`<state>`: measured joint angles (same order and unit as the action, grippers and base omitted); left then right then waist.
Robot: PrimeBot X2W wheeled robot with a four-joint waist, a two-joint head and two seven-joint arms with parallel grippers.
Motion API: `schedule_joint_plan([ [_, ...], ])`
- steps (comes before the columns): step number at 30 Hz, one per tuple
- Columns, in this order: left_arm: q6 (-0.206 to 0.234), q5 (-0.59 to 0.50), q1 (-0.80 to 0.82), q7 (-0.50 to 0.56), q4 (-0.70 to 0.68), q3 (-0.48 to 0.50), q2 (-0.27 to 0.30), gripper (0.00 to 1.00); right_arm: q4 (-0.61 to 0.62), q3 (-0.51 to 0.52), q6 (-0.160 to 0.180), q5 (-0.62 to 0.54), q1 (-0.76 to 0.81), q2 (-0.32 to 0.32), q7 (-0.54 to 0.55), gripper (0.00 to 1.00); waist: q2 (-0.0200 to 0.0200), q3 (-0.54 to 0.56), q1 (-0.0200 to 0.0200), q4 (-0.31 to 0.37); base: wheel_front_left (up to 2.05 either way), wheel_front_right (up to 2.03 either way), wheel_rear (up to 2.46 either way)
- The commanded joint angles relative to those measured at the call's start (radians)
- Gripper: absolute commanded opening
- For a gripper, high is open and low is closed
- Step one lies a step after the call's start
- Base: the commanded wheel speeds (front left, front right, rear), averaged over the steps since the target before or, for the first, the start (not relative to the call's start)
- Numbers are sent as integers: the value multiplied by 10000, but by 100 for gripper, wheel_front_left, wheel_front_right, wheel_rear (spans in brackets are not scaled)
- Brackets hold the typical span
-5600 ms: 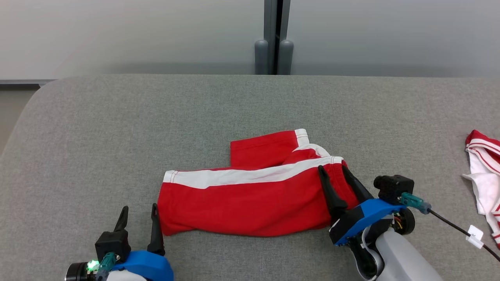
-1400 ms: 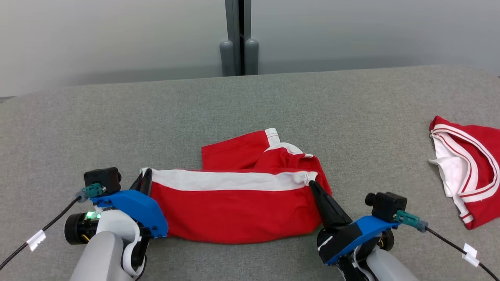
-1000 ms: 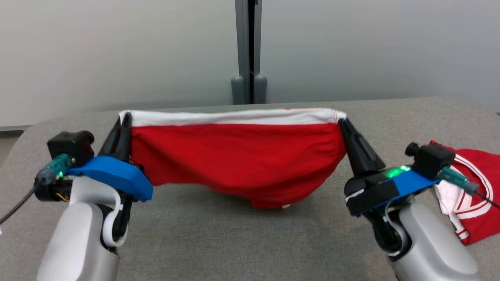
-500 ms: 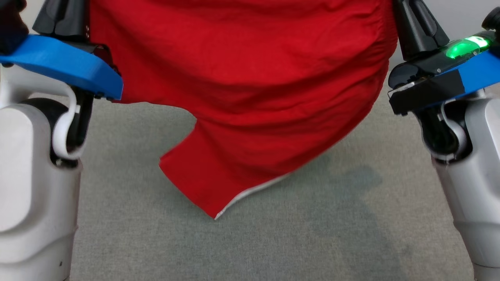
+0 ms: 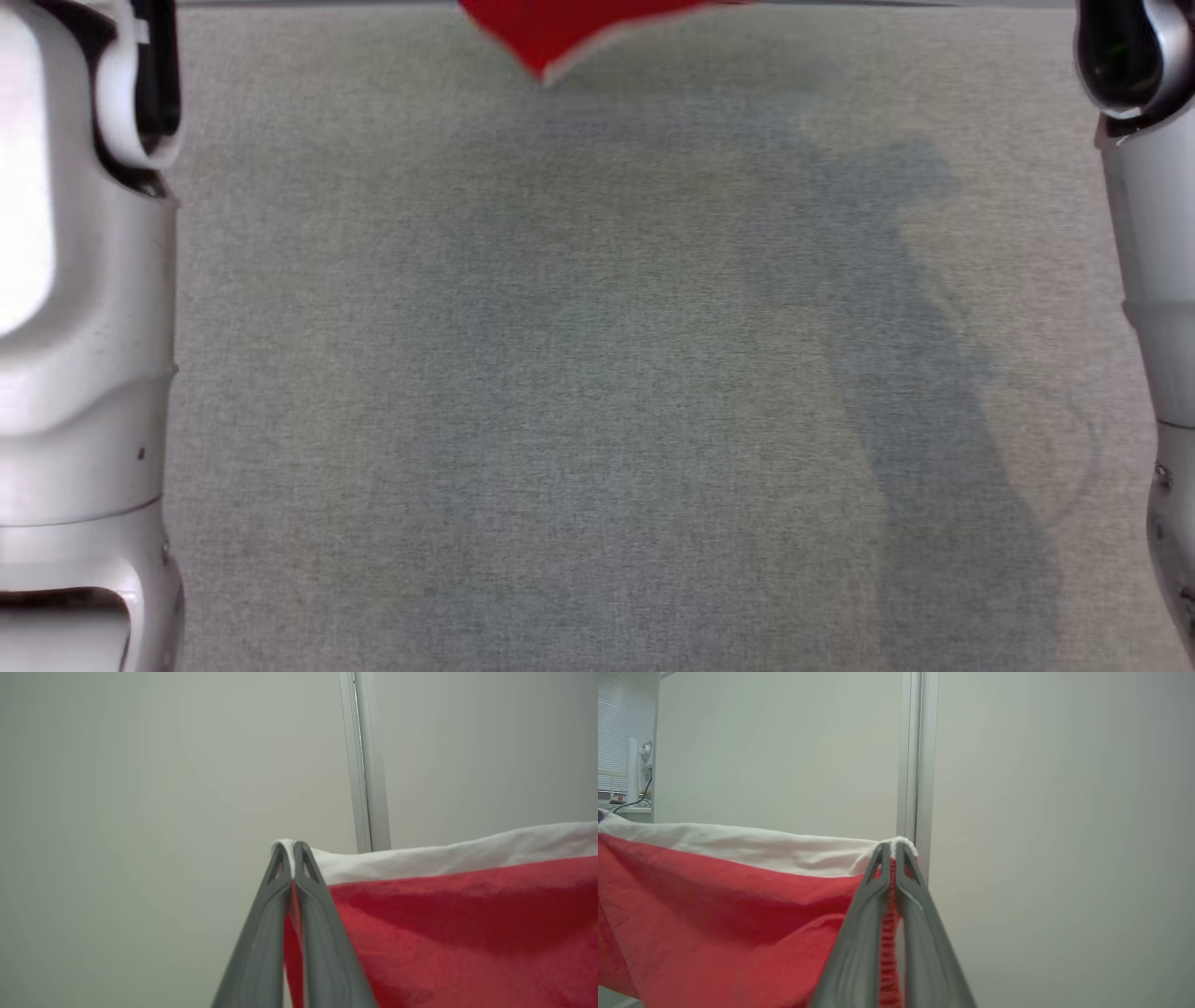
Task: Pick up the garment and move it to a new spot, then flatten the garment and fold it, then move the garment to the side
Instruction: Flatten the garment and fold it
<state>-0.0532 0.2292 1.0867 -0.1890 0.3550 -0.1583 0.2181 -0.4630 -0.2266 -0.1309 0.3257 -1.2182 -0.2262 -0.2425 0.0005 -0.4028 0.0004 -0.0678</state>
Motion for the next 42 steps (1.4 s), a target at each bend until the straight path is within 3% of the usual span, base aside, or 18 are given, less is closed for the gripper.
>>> schedule_joint_plan([
  [1,-111,63,-129,-309,355,-59,-79,0,-213,-19,4,-77,170,85,-161,0,-5,-90,-4,-153,0,0,0],
  [9,-140,586,-2996,-761,1881,234,-488,0,159,-458,4,526,3229,117,-232,0,-5,510,-4,-90,0,0,0],
  [18,-288,685,-7503,-771,1871,1139,-1219,0,997,-834,5,1250,8345,326,-235,0,-5,2199,-4,-20,0,0,0],
  [24,-404,493,-10017,-771,1446,1741,-1440,0,1573,-801,10,1458,10945,671,-238,0,-5,3640,-4,20,0,0,0],
  [33,-506,297,-12145,-772,545,2052,-1610,0,2272,-1219,8,1757,12930,808,-239,0,-5,4425,-4,115,0,0,0],
  [42,-633,30,-12079,-771,-363,1984,-1650,0,2849,-908,10,1849,13350,688,-239,0,-5,4223,-4,416,0,0,0],
])
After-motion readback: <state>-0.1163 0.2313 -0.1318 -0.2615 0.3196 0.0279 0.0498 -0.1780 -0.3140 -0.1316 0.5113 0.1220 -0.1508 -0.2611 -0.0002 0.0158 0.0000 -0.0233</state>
